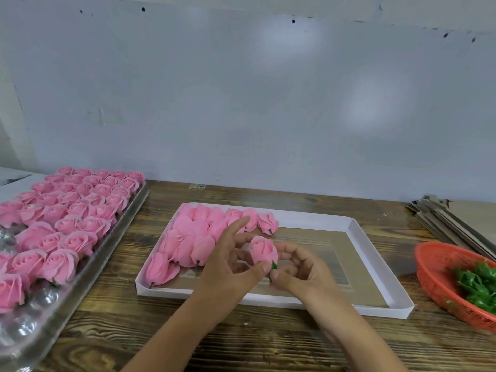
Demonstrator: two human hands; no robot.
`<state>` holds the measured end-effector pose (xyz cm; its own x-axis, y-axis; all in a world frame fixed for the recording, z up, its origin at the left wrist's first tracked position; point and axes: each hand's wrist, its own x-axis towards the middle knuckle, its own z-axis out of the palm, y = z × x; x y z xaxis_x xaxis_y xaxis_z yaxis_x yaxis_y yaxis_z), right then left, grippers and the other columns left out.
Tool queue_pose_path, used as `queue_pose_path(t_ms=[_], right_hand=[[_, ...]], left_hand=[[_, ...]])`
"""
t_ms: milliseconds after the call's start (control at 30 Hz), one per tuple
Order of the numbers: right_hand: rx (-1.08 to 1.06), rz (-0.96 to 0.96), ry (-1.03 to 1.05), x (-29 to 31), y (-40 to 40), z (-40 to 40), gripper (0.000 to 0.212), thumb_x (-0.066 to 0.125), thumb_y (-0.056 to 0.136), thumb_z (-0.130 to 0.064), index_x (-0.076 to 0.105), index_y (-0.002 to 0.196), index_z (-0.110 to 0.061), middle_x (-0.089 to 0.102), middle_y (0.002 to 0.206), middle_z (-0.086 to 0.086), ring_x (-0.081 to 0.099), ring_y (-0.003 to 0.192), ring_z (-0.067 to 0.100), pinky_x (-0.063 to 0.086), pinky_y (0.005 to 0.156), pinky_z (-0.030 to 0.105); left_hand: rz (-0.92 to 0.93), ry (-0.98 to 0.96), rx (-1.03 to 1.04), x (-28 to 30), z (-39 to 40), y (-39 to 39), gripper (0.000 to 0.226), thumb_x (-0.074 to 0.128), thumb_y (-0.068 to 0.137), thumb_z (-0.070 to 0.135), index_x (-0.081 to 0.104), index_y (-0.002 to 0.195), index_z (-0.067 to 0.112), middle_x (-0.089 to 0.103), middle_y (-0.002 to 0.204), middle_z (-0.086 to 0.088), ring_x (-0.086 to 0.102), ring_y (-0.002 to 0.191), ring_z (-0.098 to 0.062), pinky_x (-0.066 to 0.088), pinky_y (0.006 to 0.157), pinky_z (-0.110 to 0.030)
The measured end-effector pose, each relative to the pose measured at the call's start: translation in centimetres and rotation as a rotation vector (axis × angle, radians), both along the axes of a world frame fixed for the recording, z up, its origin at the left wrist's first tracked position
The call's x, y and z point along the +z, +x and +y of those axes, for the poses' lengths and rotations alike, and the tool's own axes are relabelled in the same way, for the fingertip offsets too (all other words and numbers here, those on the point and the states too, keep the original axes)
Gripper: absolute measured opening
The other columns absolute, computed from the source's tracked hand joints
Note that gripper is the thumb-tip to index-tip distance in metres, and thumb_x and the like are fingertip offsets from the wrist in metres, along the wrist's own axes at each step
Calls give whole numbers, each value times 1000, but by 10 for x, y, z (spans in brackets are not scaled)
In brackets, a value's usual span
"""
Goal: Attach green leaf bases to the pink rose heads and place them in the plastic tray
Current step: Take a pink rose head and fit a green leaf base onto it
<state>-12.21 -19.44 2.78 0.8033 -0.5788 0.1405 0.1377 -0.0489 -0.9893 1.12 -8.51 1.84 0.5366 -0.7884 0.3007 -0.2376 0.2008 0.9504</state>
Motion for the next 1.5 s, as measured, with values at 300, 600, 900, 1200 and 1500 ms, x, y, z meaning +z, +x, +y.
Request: queue_pose_path(t_ms=[300, 600, 900, 1200, 1500], right_hand=[[68, 17, 20, 1, -1, 1, 34, 79, 74, -19, 71, 106, -26, 75, 105, 6, 70, 92, 15, 58, 80, 31], [89, 64, -69, -1, 0, 0, 40, 76, 79, -4, 70, 116, -20, 75, 109, 6, 69, 106, 24, 55, 93, 34], [12, 215, -351, -3, 2, 10, 29, 79, 76, -25, 74, 103, -35, 73, 93, 1, 68, 91, 15, 56, 88, 45], [31, 60, -367, -1, 1, 11, 29, 75, 73, -27, 75, 102, -30, 76, 99, -7, 70, 94, 10, 55, 83, 23], [-10, 15, -237, -1, 2, 6, 34, 79, 73, -13, 75, 106, -22, 77, 101, -3, 71, 96, 13, 56, 82, 23]], left_hand=[[-13, 23, -24, -2, 1, 2, 71, 81, 69, 44, 47, 128, 65, 69, 124, 15, 69, 108, -15, 56, 95, -46], [-23, -10, -121, 0, 4, 1, 61, 70, 80, 21, 54, 133, 46, 69, 127, 9, 65, 116, -16, 53, 98, -50], [-105, -26, -84, 3, 2, -3, 17, 70, 79, 53, 80, 87, 42, 69, 123, 21, 58, 123, -2, 45, 103, -36], [-145, 72, -187, 1, 2, -2, 23, 79, 76, 46, 75, 99, 47, 68, 122, 27, 60, 120, 2, 50, 94, -16], [-88, 78, -181, 4, 5, 1, 66, 85, 66, 60, 57, 124, 56, 62, 130, 21, 58, 124, -5, 51, 104, -39]])
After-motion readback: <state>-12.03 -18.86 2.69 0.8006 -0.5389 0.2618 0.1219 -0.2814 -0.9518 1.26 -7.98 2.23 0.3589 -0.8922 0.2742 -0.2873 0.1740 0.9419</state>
